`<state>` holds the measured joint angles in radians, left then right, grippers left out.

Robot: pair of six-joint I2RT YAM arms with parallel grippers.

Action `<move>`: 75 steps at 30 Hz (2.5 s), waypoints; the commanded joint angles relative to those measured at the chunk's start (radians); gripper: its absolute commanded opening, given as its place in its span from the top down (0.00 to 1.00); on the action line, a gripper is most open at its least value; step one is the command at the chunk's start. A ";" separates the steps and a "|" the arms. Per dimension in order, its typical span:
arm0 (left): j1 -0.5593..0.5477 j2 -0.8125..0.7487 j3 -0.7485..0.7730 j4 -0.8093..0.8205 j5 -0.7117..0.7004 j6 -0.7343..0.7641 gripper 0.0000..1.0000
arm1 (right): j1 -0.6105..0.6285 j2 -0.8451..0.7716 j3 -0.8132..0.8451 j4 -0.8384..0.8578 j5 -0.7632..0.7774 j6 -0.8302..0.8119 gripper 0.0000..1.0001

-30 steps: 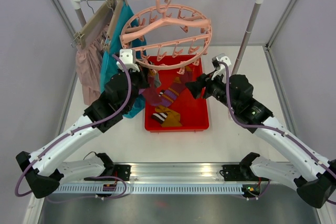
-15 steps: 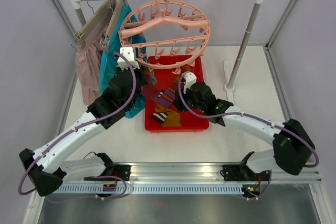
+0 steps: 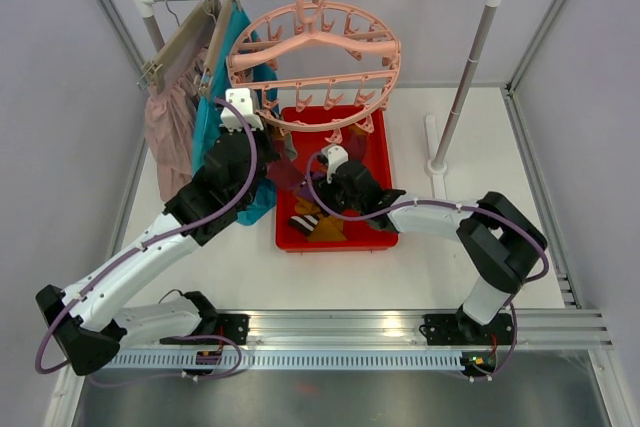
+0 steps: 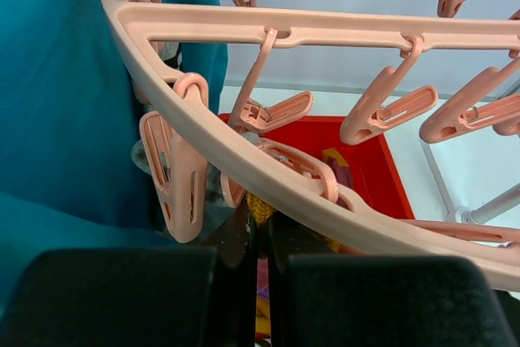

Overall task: Clip the socks to the hanger
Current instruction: Pick up the sock from the bin.

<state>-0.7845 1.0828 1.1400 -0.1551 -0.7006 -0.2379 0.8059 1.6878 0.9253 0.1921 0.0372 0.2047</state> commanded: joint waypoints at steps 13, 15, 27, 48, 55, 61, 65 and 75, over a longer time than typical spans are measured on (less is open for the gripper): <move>0.008 -0.040 0.040 0.037 0.033 0.041 0.98 | 0.029 0.176 0.132 0.109 0.107 -0.062 0.42; 0.007 -0.041 0.040 0.037 0.033 0.040 0.98 | 0.027 0.194 0.133 0.113 0.105 -0.062 0.42; 0.007 -0.054 0.033 0.029 0.038 0.042 0.98 | 0.027 0.245 0.135 0.145 0.099 -0.050 0.67; 0.007 -0.066 -0.003 0.040 0.058 0.015 0.98 | 0.035 -0.166 -0.219 0.274 0.115 0.157 1.00; 0.007 -0.078 -0.043 0.080 0.099 0.000 0.98 | 0.038 -0.442 -0.309 0.195 0.110 0.199 1.00; 0.007 -0.115 -0.112 0.150 0.194 0.020 0.96 | 0.036 -0.658 -0.290 0.002 0.107 0.196 1.00; 0.007 -0.147 -0.161 0.196 0.259 0.005 0.87 | 0.036 -0.744 -0.174 -0.164 0.118 0.153 1.00; 0.007 -0.271 -0.226 0.132 0.366 -0.041 0.69 | 0.036 -0.783 0.012 -0.400 0.081 0.092 1.00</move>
<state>-0.7807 0.8566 0.9310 -0.0425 -0.4114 -0.2497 0.8364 0.9169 0.8726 -0.1108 0.1318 0.3328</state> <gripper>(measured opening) 0.287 0.035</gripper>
